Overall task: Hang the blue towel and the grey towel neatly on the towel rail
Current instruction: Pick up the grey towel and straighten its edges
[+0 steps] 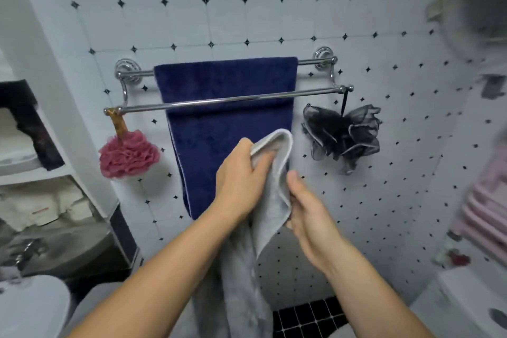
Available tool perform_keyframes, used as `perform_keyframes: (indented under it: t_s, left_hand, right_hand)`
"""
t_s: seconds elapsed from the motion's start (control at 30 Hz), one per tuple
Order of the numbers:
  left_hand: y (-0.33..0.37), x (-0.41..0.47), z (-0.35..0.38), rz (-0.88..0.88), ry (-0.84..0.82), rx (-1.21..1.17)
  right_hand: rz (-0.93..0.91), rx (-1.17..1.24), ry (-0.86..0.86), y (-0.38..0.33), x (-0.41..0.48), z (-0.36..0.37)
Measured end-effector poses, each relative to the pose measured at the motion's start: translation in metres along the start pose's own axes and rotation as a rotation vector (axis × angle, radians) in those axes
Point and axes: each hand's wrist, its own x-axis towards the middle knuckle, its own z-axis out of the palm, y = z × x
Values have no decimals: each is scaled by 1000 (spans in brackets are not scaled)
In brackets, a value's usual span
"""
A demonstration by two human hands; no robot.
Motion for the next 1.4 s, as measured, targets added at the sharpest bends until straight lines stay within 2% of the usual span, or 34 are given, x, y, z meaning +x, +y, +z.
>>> perform_keyframes:
  t_s: [0.07,0.13,0.2,0.27,0.4,0.5,0.67,0.77,0.87,1.0,1.17,1.4]
  left_hand:
    - [18,11,5,-2,-7,-4]
    - [28,18,6,-10,-14,-45]
    - [30,21,2,-37,-32,-110]
    - [26,21,-4,-87,-80,-231]
    - [23,21,-20,-137,-209,-436]
    - [28,24,-38,-44,-271,-500]
    - [30,37,-57,35,-61,-253]
    - [34,43,-65,21,48,-274]
    - [47,47,-79,28,91,-312]
    - [49,52,-99,21,144,-303]
    - [35,56,-123,9,211,-251]
    - [31,63,-150,-58,307,-283]
  right_hand:
    - [-71,-188,-10,-9,-1,-8]
    - [-150,-292,135,-14,6,-14]
    - [-175,-262,263,-20,17,-23]
    - [-158,-209,287,-31,22,-27]
    - [-216,-447,192,-42,34,-19]
    - [-277,-612,98,-53,43,-7]
    - [-342,-725,41,-67,47,7]
    - [-277,-753,55,-54,48,2]
    - [-137,-846,69,-23,46,-21]
    - [76,-864,191,38,34,-65]
    - [171,-891,227,84,23,-113]
    - [263,-1003,280,102,13,-137]
